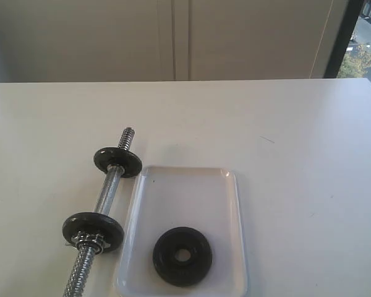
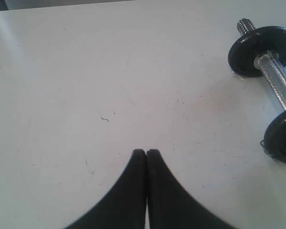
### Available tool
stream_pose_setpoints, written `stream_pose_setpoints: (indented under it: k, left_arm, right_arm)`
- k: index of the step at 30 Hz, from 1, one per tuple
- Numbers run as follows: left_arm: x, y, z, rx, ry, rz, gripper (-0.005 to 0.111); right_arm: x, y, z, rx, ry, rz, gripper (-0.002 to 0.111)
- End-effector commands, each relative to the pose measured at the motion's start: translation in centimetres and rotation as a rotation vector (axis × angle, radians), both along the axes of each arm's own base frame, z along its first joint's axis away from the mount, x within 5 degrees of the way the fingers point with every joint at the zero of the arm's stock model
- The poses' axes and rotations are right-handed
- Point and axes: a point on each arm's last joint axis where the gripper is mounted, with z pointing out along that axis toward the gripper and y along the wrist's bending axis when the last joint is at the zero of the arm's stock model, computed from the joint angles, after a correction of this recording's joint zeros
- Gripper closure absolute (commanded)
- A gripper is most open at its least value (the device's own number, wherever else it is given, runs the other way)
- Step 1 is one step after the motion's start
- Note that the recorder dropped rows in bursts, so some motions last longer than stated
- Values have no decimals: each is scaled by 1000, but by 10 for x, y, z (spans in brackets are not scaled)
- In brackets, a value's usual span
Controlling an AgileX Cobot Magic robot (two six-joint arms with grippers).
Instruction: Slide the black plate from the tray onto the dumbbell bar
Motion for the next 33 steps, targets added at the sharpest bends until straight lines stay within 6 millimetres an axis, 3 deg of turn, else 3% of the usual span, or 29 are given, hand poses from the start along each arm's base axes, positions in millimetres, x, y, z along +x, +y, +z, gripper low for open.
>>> stream_pose_setpoints:
  k: [1,33]
  left_arm:
    - [0,0,-1,-11,-1,5,107]
    - [0,1,-1,27,-1,6,107]
  right_arm:
    - [0,0,0,5,-15,-2,108]
    - [0,0,0,5,-15,-2,108]
